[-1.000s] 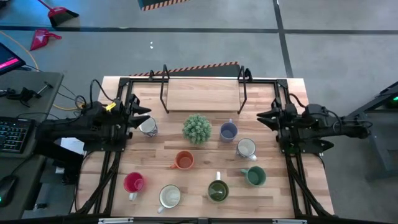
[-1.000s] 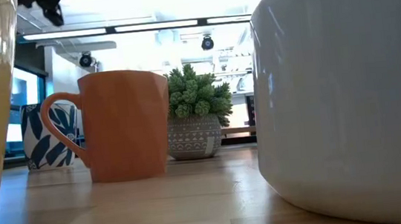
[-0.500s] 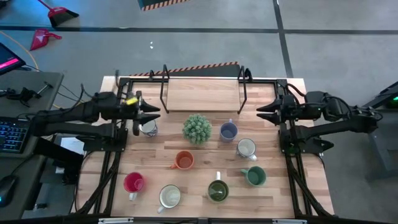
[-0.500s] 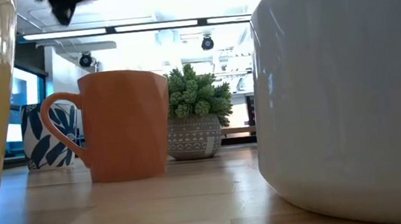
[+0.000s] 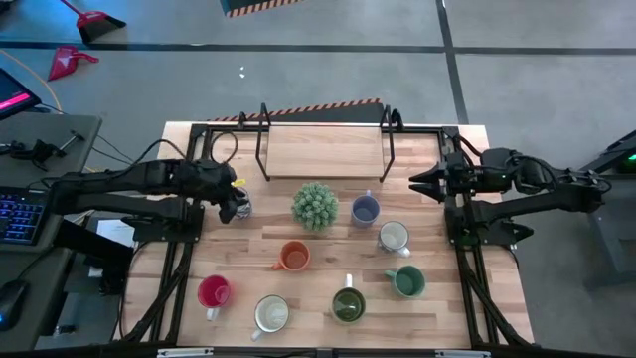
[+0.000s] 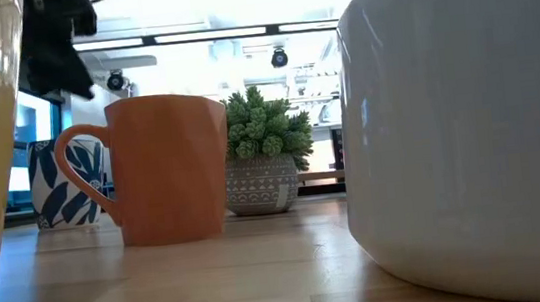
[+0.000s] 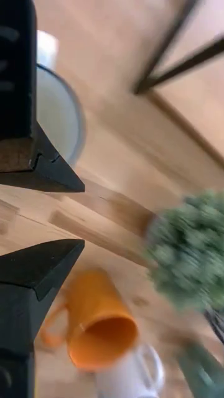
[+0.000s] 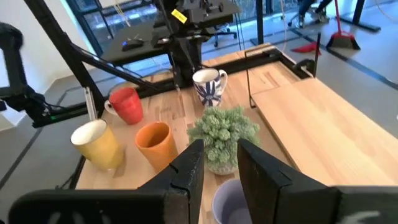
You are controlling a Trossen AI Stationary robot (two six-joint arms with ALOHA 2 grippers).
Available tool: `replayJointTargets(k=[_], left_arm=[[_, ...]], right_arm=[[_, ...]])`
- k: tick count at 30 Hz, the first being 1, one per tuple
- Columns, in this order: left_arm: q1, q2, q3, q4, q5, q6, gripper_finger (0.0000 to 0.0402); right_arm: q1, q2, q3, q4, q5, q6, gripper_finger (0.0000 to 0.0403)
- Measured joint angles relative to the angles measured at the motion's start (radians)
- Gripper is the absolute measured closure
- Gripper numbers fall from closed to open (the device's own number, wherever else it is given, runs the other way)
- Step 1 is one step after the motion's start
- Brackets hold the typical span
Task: Place coffee mugs
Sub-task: Put the left blue patterned mug on the shelf
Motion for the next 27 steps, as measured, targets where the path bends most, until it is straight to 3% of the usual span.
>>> replayJointTargets(k=[5, 27], left_arm=[[-0.001, 0.089, 0.000, -0.091, 0.002, -0.038, 0.0282], [-0.001, 0.427, 0.000, -0.087, -0.014, -0.080, 0.0282]], right_arm=[[0.000, 0.000, -0.001, -0.033, 0.023, 0.025, 0.0316], [0.000, 0.000, -0.001, -0.048, 0.023, 0.008, 0.0316]])
